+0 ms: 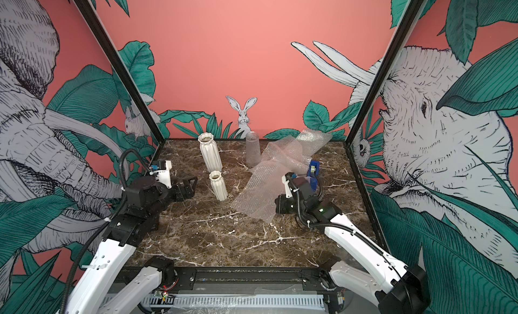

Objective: Wrap vases in bubble wrap
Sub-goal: Adjust the bubble wrap at the center of the board.

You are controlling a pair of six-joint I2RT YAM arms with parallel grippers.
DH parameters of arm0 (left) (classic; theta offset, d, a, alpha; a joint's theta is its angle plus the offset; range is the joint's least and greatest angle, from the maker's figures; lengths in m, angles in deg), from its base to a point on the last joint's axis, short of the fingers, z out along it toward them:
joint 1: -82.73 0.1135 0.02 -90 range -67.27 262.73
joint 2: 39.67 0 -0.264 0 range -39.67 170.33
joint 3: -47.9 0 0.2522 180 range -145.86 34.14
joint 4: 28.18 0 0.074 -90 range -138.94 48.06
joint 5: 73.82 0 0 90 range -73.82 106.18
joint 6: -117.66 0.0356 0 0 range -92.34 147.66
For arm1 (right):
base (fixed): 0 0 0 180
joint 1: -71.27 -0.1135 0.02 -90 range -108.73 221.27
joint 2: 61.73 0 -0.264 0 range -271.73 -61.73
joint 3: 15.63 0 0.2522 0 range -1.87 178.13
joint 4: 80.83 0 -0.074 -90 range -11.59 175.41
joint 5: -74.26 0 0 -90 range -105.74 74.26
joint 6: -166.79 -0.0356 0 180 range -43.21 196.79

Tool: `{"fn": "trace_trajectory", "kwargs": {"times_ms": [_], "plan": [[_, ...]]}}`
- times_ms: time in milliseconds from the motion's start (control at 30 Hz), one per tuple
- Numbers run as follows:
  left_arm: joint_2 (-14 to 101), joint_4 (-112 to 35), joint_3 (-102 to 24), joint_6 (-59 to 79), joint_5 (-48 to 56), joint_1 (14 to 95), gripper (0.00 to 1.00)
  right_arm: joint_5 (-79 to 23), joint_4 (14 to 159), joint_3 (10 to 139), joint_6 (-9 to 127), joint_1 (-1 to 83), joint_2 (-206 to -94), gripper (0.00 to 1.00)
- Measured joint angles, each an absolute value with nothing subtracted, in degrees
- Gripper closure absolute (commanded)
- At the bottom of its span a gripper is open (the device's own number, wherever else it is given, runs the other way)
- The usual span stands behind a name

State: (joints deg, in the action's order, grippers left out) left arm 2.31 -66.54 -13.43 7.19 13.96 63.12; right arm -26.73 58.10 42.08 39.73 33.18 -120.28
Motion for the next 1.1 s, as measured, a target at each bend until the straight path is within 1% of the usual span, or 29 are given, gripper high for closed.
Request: {"fn": "trace_trajectory", "kwargs": {"times_ms": [100, 200, 233, 267, 300, 333, 367, 400, 500, 567, 667, 733, 833, 933, 1100], "plan": [[3.40, -68.59, -14.35, 7.84, 16.23, 57.08, 0.06, -27.08, 55.61, 36.22, 37.17, 30.98, -120.93, 1.00], [5.63, -69.62, -16.51, 8.59, 18.79, 50.99, 0.07, -24.41, 51.13, 33.38, 35.05, 30.93, -120.67, 1.00], [6.41, -69.73, -17.19, 8.87, 19.53, 49.22, 0.07, -23.23, 49.82, 33.29, 34.66, 30.93, -120.37, 0.98], [7.38, -69.86, -17.85, 9.20, 20.41, 47.01, 0.08, -21.70, 48.49, 33.33, 34.18, 30.93, -119.69, 0.90], [8.40, -69.97, -18.46, 9.40, 21.28, 44.78, 0.08, -20.43, 47.61, 33.36, 33.57, 30.93, -118.90, 0.74], [9.30, -69.97, -18.94, 9.62, 21.96, 42.79, 0.08, -19.34, 46.78, 33.44, 33.17, 30.98, -118.31, 0.61], [10.52, -69.90, -19.44, 9.88, 22.88, 40.36, 0.08, -18.22, 45.97, 33.55, 32.49, 31.00, -117.81, 0.49], [11.81, -69.86, -19.84, 10.01, 23.60, 37.98, 0.08, -17.07, 45.16, 33.64, 32.06, 31.04, -117.68, 0.41], [16.23, -68.70, -20.17, 10.38, 25.30, 32.17, 0.08, -13.37, 43.02, 33.68, 30.66, 31.13, -117.92, 0.31], [19.46, -67.72, -20.17, 10.36, 25.78, 29.61, 0.09, -11.25, 41.97, 33.77, 30.00, 31.52, -117.96, 0.28], [25.19, -65.84, -20.30, 10.31, 26.77, 26.35, 0.09, -8.67, 41.69, 34.67, 29.72, 33.49, -117.98, 0.27], [29.34, -65.49, -21.06, 10.27, 27.47, 24.71, 0.09, -8.45, 43.44, 34.75, 29.94, 36.68, -118.16, 0.27], [36.66, -65.07, -23.49, 10.18, 28.16, 22.53, 0.08, -10.70, 48.51, 34.49, 30.57, 43.46, -119.89, 0.27], [43.64, -64.07, -25.08, 9.55, 28.16, 21.33, 0.08, -13.15, 54.30, 34.38, 31.31, 48.02, -123.84, 0.27], [52.66, -63.92, -25.08, 7.41, 26.88, 20.93, 0.08, -15.23, 59.52, 36.42, 33.96, 50.36, -134.55, 0.26]]}}
